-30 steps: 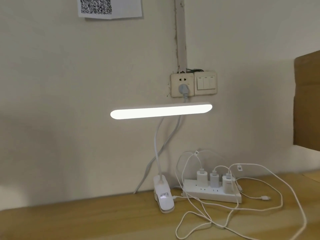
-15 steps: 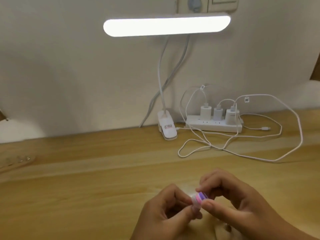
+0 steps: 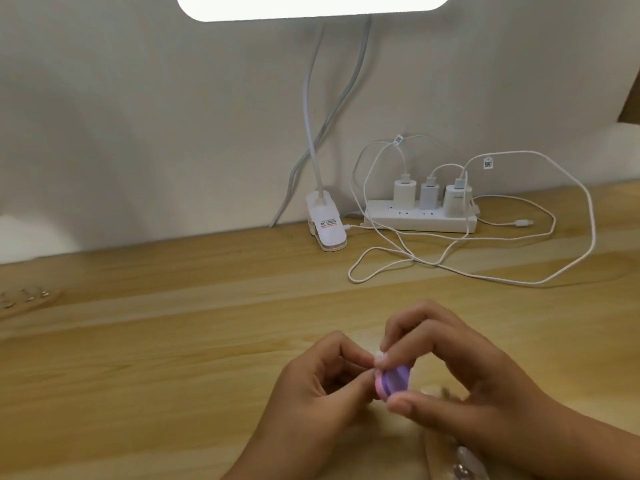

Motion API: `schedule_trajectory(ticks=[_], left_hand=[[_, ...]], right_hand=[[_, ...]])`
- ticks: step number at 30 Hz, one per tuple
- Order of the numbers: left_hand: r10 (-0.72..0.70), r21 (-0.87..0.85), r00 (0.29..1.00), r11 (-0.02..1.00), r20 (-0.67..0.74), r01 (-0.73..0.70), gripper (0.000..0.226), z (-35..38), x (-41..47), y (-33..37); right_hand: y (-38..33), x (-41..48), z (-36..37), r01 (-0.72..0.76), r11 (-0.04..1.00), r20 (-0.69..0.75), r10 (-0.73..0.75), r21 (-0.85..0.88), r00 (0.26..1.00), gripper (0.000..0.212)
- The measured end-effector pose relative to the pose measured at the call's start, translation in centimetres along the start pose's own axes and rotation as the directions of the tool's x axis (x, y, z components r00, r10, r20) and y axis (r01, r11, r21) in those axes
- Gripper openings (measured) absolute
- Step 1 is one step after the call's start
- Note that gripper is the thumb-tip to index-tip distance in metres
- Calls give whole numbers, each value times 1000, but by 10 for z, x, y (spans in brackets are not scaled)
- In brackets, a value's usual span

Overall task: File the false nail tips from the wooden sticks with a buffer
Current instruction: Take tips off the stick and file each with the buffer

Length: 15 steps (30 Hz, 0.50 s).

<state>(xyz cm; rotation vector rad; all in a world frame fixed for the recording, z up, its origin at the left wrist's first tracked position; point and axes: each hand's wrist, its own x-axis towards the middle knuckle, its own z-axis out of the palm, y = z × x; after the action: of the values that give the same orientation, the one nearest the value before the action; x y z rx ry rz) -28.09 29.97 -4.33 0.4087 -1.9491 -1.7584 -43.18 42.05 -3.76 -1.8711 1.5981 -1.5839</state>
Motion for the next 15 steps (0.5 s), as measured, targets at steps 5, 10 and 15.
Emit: schedule_trajectory(ticks=[5,10,15], left_hand=[[-6,-20,1000,1000,-6,6,9,0,1,2],[-2,-50,1000,999,-6,2,9,1,0,4],[-6,-82,998,997,59,11,6,1,-1,5]], right_hand=[[4,1,-4,-68,998,-41,68,11,997,20],[6,1,-4,-28,998,-33,26,-49,999,20],[4,1,-2,-46,998,-76,42,-51,996,20]])
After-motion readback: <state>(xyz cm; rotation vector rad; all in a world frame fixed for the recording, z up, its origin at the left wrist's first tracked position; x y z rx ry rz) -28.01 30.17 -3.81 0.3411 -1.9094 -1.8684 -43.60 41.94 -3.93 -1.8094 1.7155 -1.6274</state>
